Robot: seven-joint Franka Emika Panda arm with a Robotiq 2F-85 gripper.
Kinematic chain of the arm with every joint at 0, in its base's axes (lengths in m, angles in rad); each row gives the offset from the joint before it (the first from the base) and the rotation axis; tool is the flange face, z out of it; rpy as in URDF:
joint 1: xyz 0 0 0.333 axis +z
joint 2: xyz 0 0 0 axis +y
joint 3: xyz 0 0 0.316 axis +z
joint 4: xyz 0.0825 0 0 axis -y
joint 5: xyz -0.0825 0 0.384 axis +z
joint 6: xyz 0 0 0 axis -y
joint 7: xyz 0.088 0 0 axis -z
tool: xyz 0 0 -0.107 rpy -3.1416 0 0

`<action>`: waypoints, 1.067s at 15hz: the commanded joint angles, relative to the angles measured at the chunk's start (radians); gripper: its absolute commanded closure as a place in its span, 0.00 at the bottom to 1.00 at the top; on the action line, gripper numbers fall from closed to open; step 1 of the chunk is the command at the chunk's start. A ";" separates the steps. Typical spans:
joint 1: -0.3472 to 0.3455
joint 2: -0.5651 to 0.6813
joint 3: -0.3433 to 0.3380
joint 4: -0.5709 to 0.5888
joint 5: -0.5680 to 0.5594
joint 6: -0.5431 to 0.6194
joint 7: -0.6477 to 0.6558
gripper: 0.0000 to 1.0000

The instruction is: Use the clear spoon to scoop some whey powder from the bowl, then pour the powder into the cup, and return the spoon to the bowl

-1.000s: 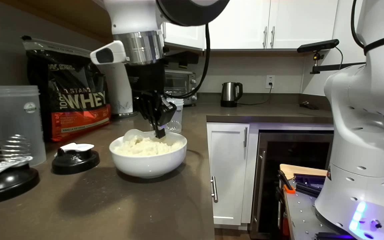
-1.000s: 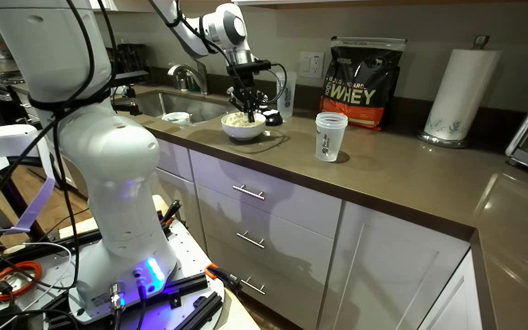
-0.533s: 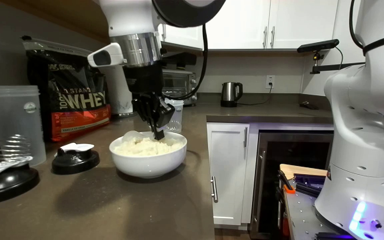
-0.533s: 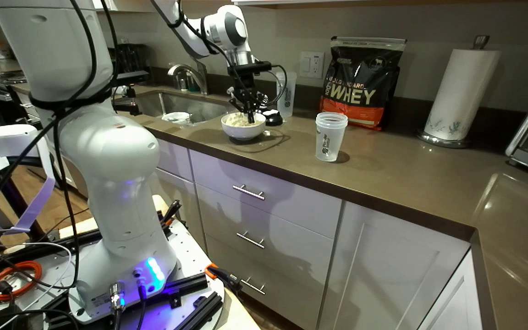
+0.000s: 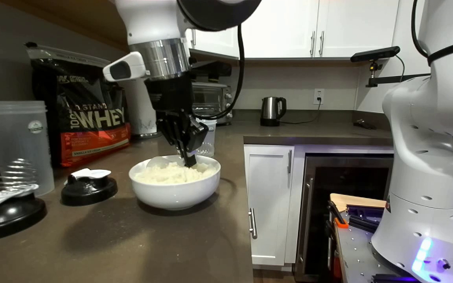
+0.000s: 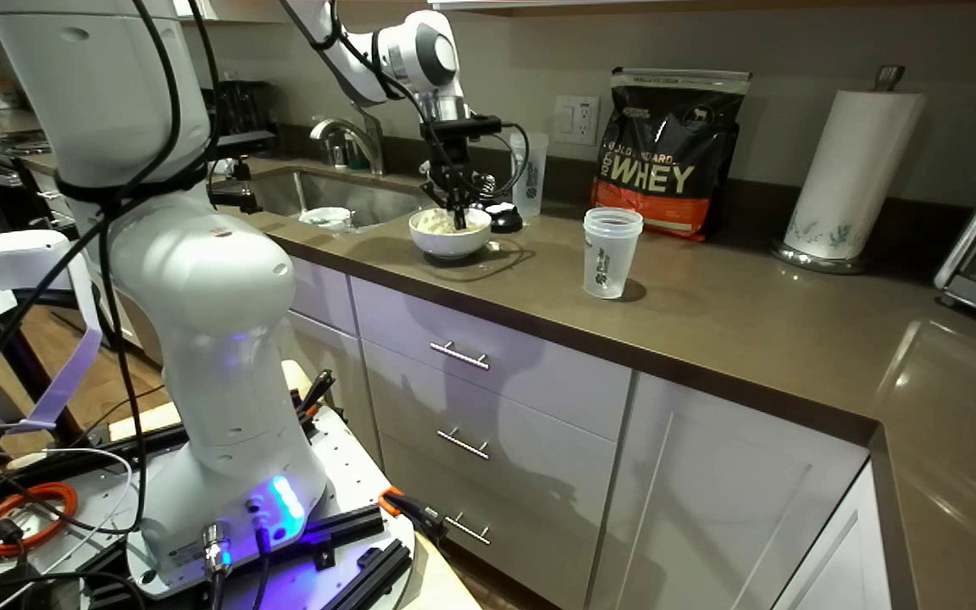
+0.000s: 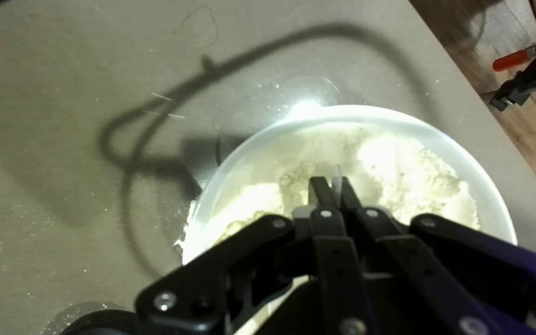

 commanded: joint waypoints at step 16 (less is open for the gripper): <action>-0.024 0.026 -0.004 0.050 0.089 -0.091 -0.058 0.99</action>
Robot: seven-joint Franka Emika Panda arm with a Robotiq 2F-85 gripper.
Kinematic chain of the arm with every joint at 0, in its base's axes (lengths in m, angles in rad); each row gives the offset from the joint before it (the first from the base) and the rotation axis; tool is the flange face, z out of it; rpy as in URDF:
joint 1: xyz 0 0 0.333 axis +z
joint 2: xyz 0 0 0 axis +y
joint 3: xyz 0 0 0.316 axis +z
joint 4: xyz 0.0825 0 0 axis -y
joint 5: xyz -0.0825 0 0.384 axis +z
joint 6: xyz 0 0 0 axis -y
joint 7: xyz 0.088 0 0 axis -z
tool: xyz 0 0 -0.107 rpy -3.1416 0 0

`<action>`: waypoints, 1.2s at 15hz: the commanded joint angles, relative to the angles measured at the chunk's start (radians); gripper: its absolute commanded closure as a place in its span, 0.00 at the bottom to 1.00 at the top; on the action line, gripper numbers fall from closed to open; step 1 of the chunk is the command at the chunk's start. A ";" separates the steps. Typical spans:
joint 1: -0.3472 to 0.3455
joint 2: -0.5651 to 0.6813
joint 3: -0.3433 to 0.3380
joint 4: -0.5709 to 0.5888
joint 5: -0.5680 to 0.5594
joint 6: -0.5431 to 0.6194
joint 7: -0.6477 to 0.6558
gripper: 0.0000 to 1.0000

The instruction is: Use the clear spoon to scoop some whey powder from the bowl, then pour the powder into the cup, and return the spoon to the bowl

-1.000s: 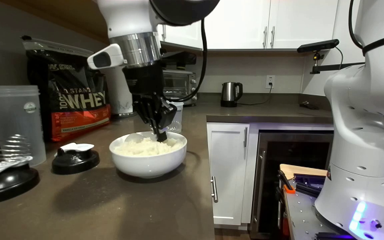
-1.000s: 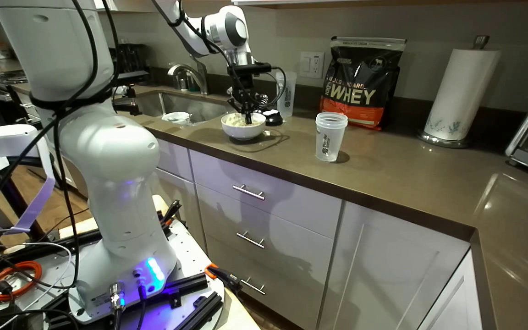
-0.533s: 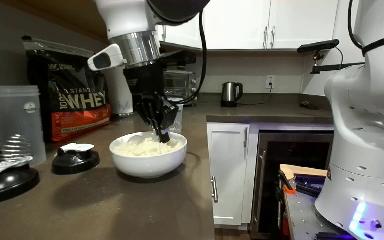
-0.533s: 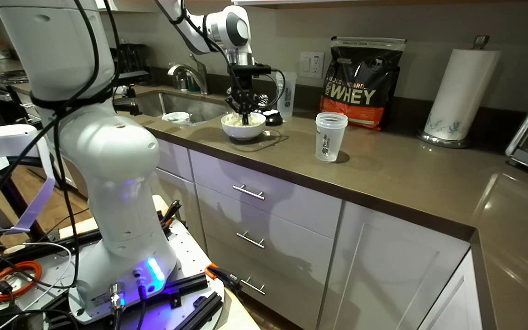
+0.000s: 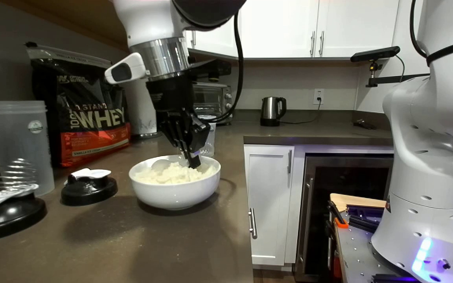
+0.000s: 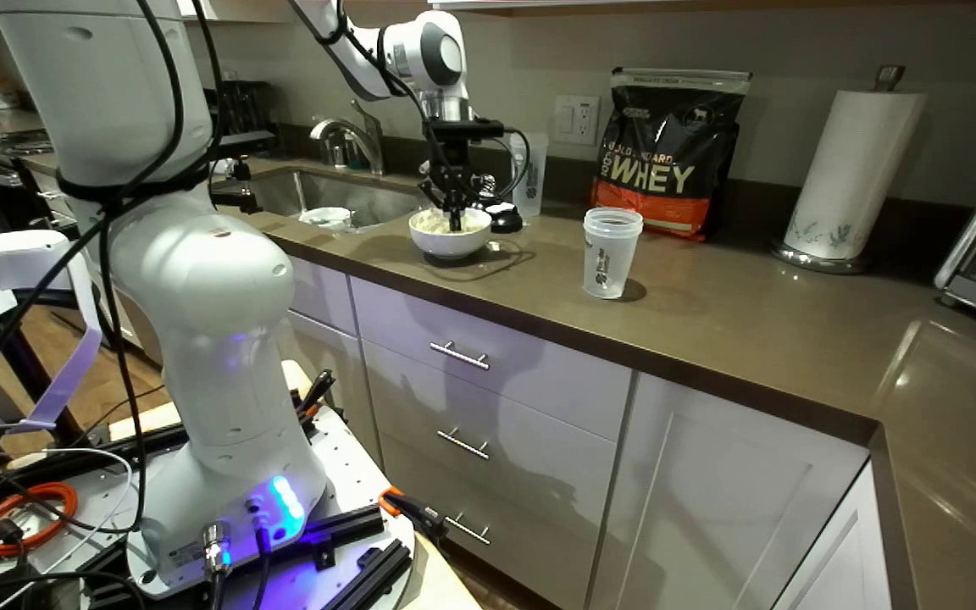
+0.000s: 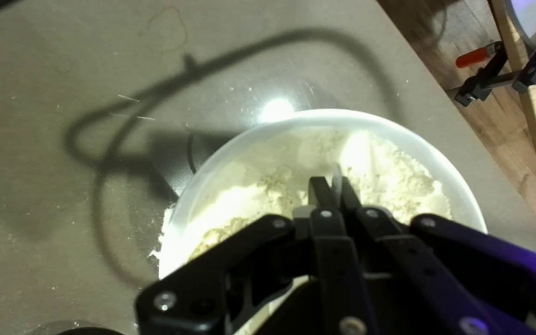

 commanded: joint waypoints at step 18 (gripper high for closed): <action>-0.013 0.012 -0.004 0.028 0.044 -0.062 -0.025 0.99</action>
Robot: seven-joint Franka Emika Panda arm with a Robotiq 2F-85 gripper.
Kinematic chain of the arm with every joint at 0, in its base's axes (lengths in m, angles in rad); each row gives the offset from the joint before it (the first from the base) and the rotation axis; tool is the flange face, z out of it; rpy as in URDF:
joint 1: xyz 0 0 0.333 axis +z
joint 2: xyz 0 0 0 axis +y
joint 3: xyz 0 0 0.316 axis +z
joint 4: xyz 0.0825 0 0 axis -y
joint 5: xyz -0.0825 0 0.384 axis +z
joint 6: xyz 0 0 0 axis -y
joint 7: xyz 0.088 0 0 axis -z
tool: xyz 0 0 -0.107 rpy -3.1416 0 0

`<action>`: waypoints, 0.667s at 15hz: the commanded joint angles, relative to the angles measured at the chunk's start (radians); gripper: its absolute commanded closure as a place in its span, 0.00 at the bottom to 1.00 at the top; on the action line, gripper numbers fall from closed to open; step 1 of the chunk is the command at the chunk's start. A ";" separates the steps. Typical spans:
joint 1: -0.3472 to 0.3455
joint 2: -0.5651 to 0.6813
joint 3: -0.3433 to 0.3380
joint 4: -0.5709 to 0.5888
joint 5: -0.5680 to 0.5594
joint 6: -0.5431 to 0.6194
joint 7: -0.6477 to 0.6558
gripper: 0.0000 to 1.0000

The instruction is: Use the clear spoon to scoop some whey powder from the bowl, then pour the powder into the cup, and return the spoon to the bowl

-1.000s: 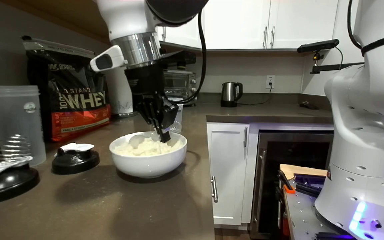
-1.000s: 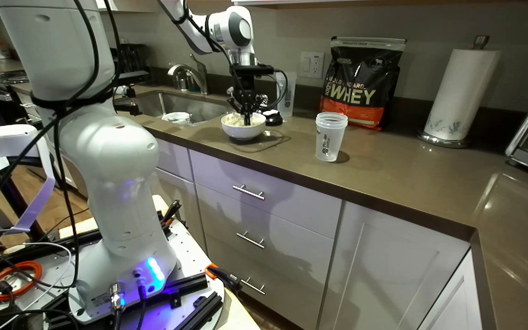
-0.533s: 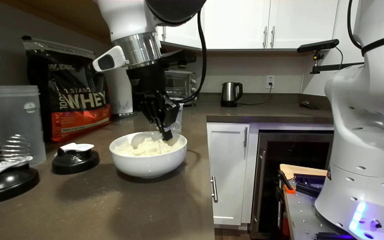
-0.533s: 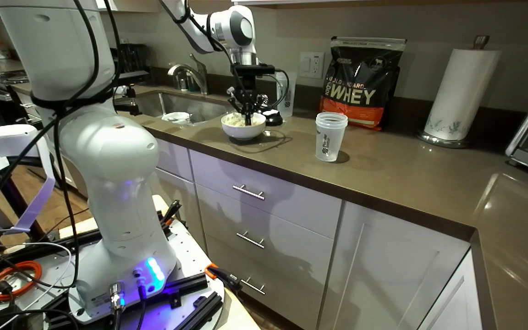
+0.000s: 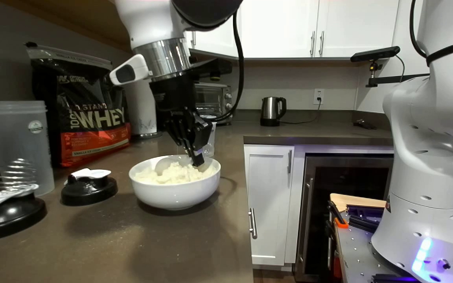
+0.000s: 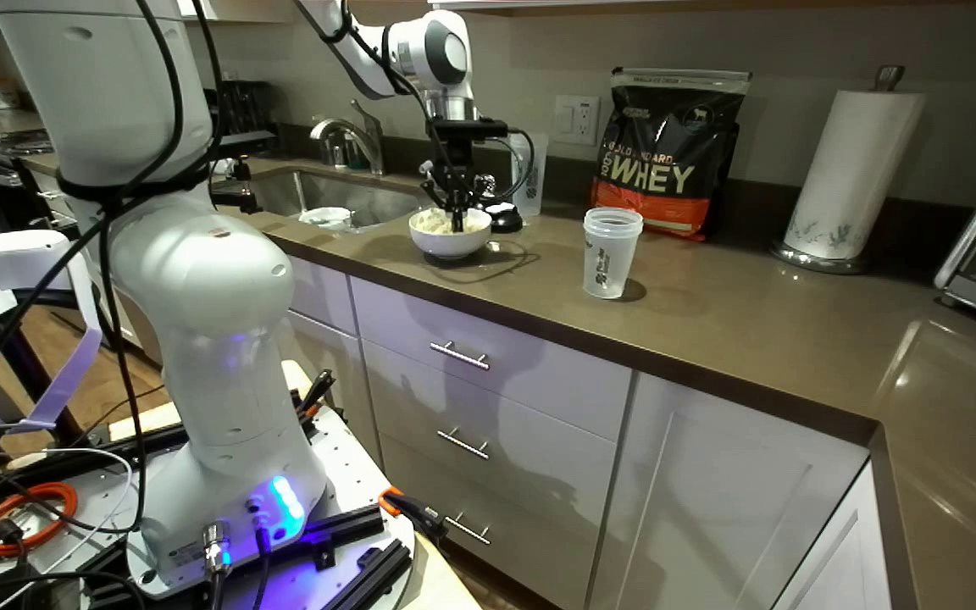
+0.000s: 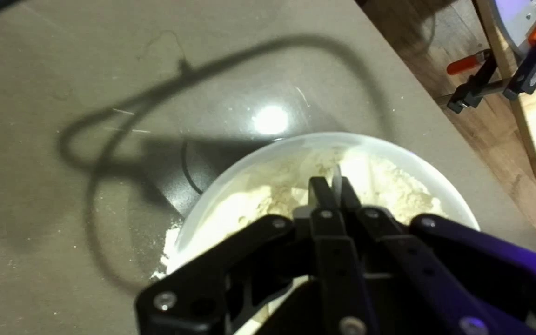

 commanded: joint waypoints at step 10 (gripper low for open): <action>-0.010 0.019 0.011 0.025 0.059 -0.032 -0.026 0.99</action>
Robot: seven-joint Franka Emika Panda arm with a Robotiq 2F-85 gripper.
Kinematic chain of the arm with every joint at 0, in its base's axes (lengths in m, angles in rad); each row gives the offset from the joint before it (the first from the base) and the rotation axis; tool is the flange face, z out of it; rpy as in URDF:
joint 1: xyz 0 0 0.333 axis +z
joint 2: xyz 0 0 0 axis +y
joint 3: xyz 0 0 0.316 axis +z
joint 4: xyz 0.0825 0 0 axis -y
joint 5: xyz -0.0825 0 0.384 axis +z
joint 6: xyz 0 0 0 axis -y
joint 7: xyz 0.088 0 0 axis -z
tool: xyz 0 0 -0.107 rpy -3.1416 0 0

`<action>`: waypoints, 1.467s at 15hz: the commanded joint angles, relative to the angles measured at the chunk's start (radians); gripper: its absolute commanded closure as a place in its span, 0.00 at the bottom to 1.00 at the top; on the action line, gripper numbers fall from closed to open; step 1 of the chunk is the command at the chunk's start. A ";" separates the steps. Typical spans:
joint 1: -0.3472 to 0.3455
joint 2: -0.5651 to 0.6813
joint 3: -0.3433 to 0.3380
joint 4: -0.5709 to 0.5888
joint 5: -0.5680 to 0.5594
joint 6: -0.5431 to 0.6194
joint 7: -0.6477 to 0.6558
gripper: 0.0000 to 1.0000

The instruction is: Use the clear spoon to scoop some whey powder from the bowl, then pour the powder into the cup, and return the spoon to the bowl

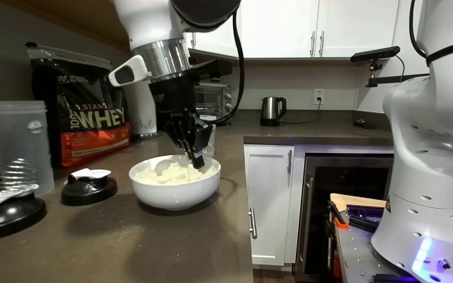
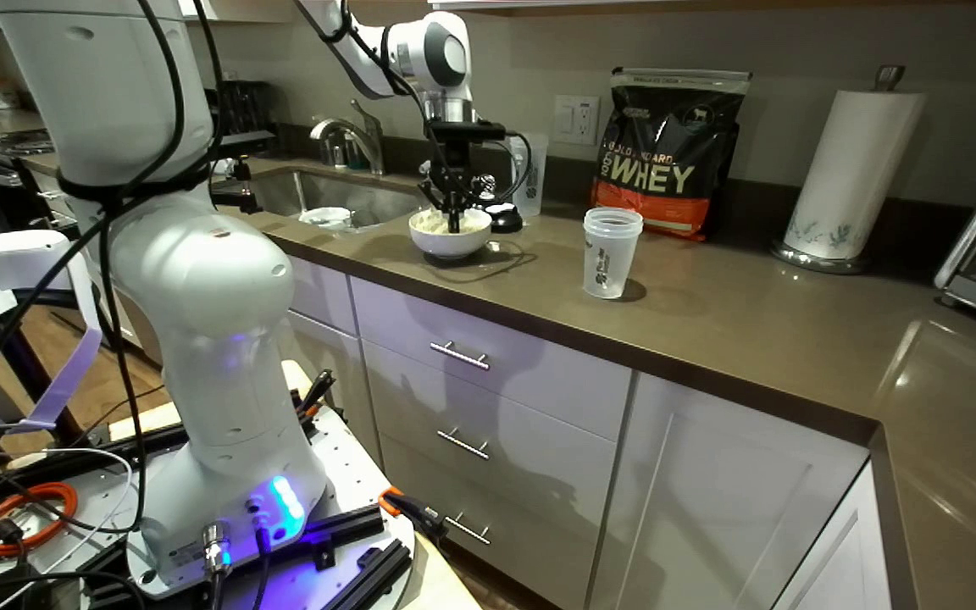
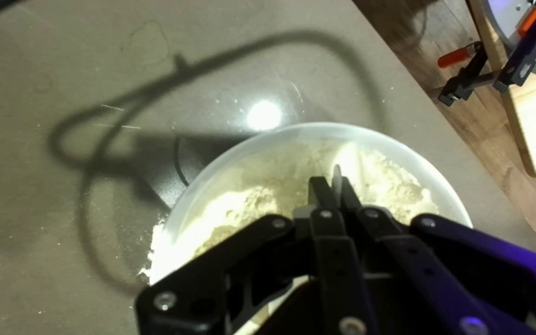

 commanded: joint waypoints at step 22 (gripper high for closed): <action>-0.037 0.028 -0.015 0.060 0.040 -0.044 -0.020 0.99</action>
